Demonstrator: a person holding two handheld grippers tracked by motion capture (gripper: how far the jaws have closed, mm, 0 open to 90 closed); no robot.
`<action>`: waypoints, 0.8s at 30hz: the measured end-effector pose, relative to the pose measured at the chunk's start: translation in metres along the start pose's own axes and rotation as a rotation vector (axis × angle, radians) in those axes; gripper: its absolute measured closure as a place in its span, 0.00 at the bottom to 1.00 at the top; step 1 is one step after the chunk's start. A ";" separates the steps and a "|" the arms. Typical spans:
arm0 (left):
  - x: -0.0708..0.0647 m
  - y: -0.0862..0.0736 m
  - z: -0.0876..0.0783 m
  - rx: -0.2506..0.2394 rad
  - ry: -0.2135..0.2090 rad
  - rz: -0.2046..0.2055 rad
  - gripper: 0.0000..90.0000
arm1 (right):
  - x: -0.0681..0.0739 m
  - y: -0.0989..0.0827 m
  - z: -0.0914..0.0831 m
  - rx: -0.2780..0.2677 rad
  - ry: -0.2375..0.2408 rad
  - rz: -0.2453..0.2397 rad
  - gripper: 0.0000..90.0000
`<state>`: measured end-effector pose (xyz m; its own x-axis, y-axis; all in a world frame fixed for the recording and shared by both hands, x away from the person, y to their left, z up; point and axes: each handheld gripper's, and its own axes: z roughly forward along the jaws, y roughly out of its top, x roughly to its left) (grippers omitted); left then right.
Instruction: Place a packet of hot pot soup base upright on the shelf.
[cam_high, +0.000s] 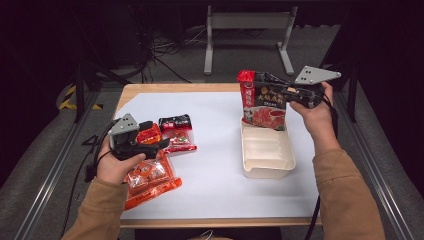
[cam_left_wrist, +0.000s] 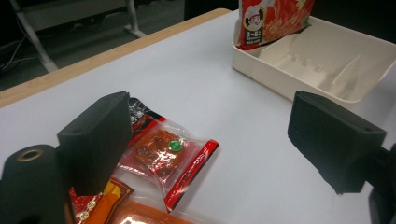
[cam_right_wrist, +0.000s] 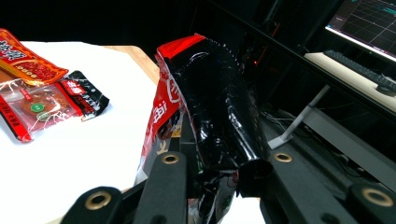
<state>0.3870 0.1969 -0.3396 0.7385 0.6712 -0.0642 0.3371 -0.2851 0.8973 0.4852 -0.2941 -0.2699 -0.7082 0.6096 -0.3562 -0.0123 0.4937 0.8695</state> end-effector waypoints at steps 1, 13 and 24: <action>0.000 0.000 0.000 0.002 0.000 -0.001 0.13 | 0.000 0.000 0.000 -0.001 0.001 -0.002 0.84; 0.006 -0.004 0.000 -0.016 -0.015 -0.045 0.09 | 0.010 -0.009 0.006 0.009 0.035 -0.013 0.83; 0.006 -0.009 0.000 -0.062 -0.028 -0.047 0.03 | 0.012 -0.014 0.003 0.000 0.021 0.022 0.81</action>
<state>0.3882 0.2039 -0.3483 0.7391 0.6630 -0.1185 0.3360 -0.2105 0.9180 0.4793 -0.2915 -0.2870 -0.7230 0.6073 -0.3295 0.0037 0.4803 0.8771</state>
